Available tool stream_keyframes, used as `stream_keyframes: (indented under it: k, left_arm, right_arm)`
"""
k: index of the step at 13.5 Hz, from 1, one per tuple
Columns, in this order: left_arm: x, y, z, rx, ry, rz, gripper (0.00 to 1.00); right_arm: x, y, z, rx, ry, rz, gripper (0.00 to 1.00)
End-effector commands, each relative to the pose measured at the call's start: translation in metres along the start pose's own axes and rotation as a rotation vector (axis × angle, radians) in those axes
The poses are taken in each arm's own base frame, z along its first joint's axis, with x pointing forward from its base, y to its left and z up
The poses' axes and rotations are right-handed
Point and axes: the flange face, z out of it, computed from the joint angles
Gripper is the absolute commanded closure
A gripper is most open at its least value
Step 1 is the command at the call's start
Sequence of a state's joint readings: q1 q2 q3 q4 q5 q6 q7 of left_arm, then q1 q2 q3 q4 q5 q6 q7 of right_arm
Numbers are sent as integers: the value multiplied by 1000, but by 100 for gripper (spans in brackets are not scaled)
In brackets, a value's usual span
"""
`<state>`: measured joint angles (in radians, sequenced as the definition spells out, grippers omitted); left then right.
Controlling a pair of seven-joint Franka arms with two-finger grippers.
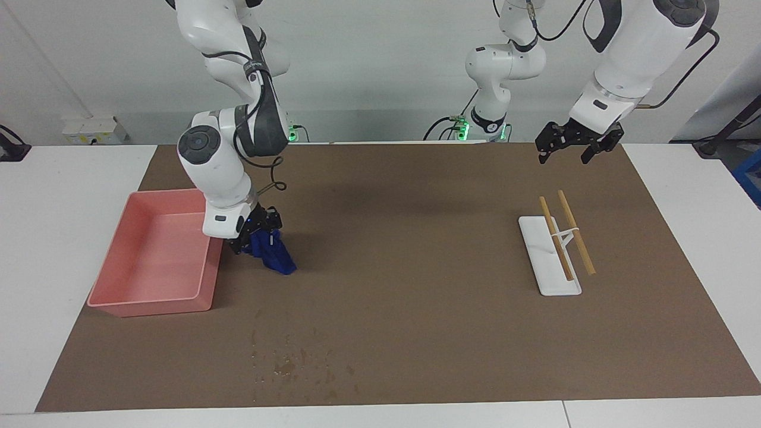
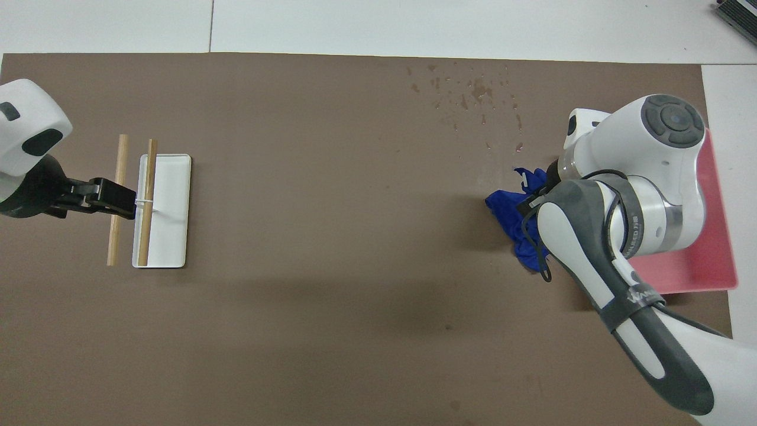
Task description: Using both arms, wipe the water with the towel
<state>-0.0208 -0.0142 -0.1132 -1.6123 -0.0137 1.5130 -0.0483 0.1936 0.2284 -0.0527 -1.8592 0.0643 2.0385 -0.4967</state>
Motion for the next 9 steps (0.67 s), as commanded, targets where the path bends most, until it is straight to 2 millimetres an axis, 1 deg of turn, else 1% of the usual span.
stream_keyframes:
  k: [1, 5, 9]
  left_arm:
    - [-8, -3, -1, -4, -7, 3, 0]
    - [-8, -3, -1, -4, -7, 3, 0]
    - [-8, -3, -1, -4, -7, 3, 0]
  right_arm:
    - [-1, 2, -5, -24, 6, -24, 100]
    - [0, 1, -2, -30, 17, -20, 100]
    - [4, 3, 6, -47, 46, -20, 100]
